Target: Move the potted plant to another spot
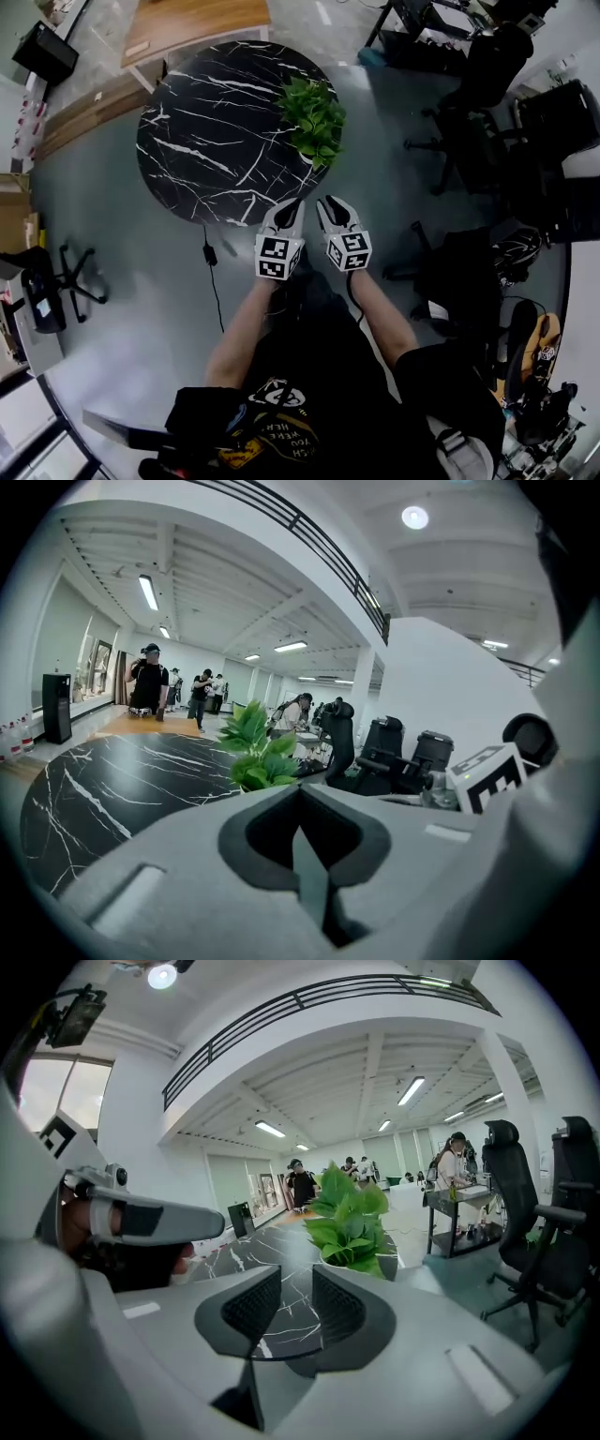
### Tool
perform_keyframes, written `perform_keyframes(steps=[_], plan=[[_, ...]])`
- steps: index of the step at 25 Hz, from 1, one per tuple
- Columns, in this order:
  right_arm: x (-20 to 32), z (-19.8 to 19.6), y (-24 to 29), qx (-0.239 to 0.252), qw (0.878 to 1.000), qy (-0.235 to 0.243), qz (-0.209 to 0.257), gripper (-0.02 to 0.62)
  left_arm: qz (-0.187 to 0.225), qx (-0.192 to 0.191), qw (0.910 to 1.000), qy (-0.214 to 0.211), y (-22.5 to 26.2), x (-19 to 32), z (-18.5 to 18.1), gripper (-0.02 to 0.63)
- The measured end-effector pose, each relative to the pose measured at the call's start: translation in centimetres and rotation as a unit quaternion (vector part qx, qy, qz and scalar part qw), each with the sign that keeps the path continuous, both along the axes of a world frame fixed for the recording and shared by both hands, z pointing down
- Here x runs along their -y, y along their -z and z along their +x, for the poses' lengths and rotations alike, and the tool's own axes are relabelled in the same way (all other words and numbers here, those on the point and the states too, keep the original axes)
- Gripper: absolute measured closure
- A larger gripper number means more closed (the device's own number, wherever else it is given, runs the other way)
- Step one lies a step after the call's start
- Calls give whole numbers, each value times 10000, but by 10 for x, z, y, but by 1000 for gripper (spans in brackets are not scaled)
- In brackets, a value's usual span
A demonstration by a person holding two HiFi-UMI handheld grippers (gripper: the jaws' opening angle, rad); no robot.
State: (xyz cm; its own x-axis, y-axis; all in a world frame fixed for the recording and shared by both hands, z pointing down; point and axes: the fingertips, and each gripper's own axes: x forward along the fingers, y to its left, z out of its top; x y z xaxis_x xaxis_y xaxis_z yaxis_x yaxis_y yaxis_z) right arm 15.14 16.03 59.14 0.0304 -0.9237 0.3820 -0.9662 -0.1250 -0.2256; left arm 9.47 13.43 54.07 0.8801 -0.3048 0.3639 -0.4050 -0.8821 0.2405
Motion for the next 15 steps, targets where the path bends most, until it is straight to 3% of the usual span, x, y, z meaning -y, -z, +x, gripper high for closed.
perform_keyframes(steps=[4,8,15], plan=[[34,26,-50,14,9997,-155,-181,392,-106,241,9994,213,-41,38,13,603],[65,50,-107,-189,9982,-209,-528,263,-163,252,9988,378,-62,72,21,603],[125,82,-144,-481,9958,-386,-680,80,-613,-81,9966,542,-83,112,22,603]])
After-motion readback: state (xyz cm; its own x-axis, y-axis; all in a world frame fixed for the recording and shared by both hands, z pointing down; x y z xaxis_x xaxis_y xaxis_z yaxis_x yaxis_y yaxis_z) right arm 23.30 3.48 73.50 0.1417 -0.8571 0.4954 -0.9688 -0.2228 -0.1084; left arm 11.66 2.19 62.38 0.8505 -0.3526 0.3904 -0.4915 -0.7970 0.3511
